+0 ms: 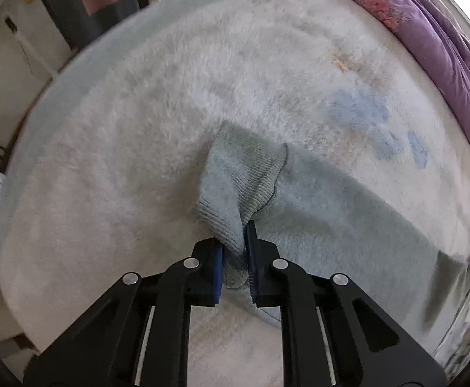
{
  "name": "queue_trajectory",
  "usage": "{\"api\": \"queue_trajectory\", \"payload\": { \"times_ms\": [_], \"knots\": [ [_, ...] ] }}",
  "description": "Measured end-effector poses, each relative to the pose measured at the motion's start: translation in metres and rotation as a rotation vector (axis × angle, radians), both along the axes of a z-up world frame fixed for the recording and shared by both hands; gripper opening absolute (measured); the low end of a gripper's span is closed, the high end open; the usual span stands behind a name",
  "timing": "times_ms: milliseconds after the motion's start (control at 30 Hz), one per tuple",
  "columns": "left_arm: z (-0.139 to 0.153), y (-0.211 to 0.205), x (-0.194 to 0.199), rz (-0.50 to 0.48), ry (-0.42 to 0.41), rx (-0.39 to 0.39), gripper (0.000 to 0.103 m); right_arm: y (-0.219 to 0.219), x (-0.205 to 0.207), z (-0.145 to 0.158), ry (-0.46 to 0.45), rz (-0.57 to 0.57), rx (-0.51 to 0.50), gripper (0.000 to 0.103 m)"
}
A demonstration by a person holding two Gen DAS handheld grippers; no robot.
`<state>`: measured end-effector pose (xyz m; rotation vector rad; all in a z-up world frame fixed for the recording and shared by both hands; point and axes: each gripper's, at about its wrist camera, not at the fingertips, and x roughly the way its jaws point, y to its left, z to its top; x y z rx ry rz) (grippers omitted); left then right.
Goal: Fold large clothes
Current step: 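Lift the sleeve cuff with the left tool and fold it across the hoodie body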
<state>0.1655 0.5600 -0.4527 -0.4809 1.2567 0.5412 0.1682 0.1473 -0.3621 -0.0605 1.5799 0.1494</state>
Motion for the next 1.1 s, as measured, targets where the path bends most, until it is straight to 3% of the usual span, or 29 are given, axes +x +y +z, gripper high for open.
{"api": "queue_trajectory", "payload": {
  "times_ms": [67,100,233,400,500,567,667,767,900,967,1100],
  "knots": [
    [0.017,-0.005,-0.003,-0.009,-0.018,0.058,0.012,-0.006,0.006,-0.004,0.012,-0.015,0.032,0.038],
    [0.024,-0.004,-0.004,-0.006,-0.026,0.076,0.012,-0.011,0.010,-0.007,0.026,-0.031,0.054,0.034],
    [0.074,-0.008,-0.008,0.011,-0.093,0.170,0.012,-0.037,0.025,-0.017,0.031,-0.154,0.146,0.033],
    [0.120,-0.030,-0.002,-0.051,-0.136,0.270,0.012,-0.053,0.051,-0.033,-0.049,-0.183,0.199,0.033],
    [0.143,-0.051,0.002,-0.071,-0.171,0.302,0.012,-0.058,0.073,-0.061,-0.069,-0.211,0.270,0.033],
    [0.156,-0.062,0.003,-0.088,-0.183,0.335,0.012,-0.062,0.083,-0.084,-0.044,-0.253,0.337,0.033],
    [0.181,-0.090,0.007,-0.121,-0.206,0.376,0.012,-0.068,0.087,-0.127,0.066,-0.340,0.420,0.033],
    [0.216,-0.134,0.010,-0.160,-0.266,0.379,0.012,-0.073,0.081,-0.145,0.048,-0.367,0.462,0.026],
    [0.260,-0.207,0.018,-0.238,-0.354,0.443,0.011,-0.093,0.073,-0.151,0.054,-0.430,0.554,0.016],
    [0.278,-0.239,0.024,-0.273,-0.401,0.428,0.011,-0.100,0.071,-0.157,0.069,-0.457,0.584,0.001],
    [0.309,-0.335,0.042,-0.415,-0.497,0.388,0.011,-0.113,0.068,-0.167,0.113,-0.515,0.660,0.000]
  ]
}}
